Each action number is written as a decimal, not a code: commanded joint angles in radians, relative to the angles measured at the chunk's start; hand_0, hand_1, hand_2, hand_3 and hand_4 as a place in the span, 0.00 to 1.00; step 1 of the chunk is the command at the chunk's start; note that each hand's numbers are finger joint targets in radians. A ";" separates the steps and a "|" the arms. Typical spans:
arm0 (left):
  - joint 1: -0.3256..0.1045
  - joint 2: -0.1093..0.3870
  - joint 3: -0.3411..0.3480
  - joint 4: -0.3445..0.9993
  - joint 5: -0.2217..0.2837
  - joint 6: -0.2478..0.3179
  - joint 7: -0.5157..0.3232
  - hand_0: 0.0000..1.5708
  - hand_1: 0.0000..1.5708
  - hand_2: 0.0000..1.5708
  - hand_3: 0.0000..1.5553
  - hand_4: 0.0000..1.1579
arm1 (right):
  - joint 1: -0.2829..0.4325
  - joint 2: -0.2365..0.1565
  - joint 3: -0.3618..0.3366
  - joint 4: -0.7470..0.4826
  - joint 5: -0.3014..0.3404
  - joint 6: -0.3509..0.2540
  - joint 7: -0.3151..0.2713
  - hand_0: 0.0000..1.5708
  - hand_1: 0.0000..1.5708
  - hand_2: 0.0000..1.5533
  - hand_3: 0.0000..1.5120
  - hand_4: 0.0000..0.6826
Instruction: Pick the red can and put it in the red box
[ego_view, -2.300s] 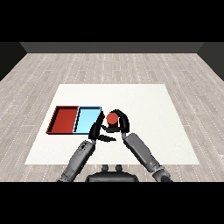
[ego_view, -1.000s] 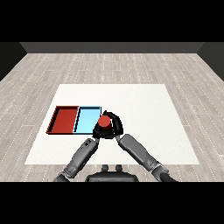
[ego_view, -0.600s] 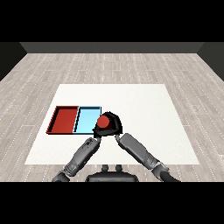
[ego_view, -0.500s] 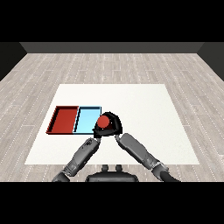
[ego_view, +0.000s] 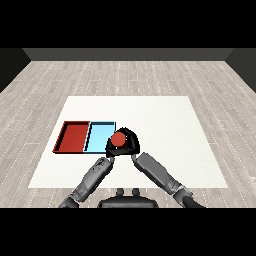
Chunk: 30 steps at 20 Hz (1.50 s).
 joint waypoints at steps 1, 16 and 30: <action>-0.033 -0.011 0.061 0.010 -0.032 -0.014 0.025 1.00 1.00 0.97 0.93 0.97 | -0.054 0.003 -0.059 0.000 0.052 0.039 0.098 0.75 0.75 0.76 0.72 0.00; 0.027 -0.017 0.030 -0.042 -0.065 0.017 0.057 1.00 1.00 1.00 0.97 0.99 | 0.117 0.003 -0.112 -0.053 0.174 0.098 0.027 0.00 0.00 0.00 0.00 0.00; 0.026 0.163 0.152 -0.047 -0.153 -0.015 0.055 1.00 1.00 1.00 0.95 0.98 | 0.402 -0.197 -0.282 -0.485 0.154 0.141 0.107 0.00 0.00 0.00 0.00 0.00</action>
